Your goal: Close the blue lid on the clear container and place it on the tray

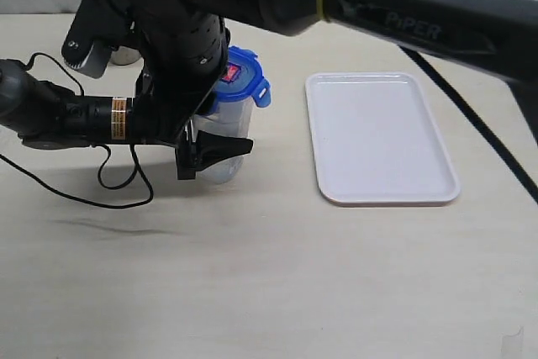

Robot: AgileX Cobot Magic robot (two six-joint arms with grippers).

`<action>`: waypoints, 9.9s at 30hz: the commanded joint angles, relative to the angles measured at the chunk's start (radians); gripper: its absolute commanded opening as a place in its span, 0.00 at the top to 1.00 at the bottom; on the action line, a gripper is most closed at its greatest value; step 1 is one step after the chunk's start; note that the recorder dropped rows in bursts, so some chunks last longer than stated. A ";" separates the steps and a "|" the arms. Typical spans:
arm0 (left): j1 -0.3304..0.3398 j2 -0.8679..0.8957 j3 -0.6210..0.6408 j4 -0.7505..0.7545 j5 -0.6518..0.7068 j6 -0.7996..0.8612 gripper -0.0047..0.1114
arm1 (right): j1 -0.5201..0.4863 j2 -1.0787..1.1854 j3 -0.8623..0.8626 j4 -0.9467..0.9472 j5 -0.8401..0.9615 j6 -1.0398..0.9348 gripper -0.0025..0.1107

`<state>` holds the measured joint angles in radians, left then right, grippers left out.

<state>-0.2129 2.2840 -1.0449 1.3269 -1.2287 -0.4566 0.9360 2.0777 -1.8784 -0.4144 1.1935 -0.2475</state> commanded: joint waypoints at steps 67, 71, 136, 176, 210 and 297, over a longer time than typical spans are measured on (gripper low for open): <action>-0.002 -0.007 -0.005 -0.005 0.008 0.022 0.96 | -0.436 -0.276 0.476 0.986 -0.380 -0.003 0.61; -0.002 -0.007 -0.005 -0.005 0.008 0.022 0.96 | -0.436 -0.247 0.486 1.108 -0.392 -0.035 0.61; 0.017 -0.010 -0.005 0.105 0.008 0.276 0.96 | -0.433 -0.217 0.261 0.928 -0.178 -0.530 0.53; 0.015 -0.010 -0.005 0.103 0.008 0.270 0.96 | -0.388 -0.033 0.267 0.872 -0.059 -0.467 0.62; -0.047 -0.163 -0.003 0.390 0.185 0.222 0.96 | -0.229 -0.351 0.267 0.601 -0.171 -0.813 0.62; -0.044 -0.163 -0.003 0.307 0.008 0.231 0.96 | -0.063 -0.125 0.267 0.422 -0.100 -1.005 0.91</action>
<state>-0.2446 2.1425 -1.0437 1.7634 -1.0488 -0.1470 0.8611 1.9415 -1.6300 -0.0718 1.1820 -1.2729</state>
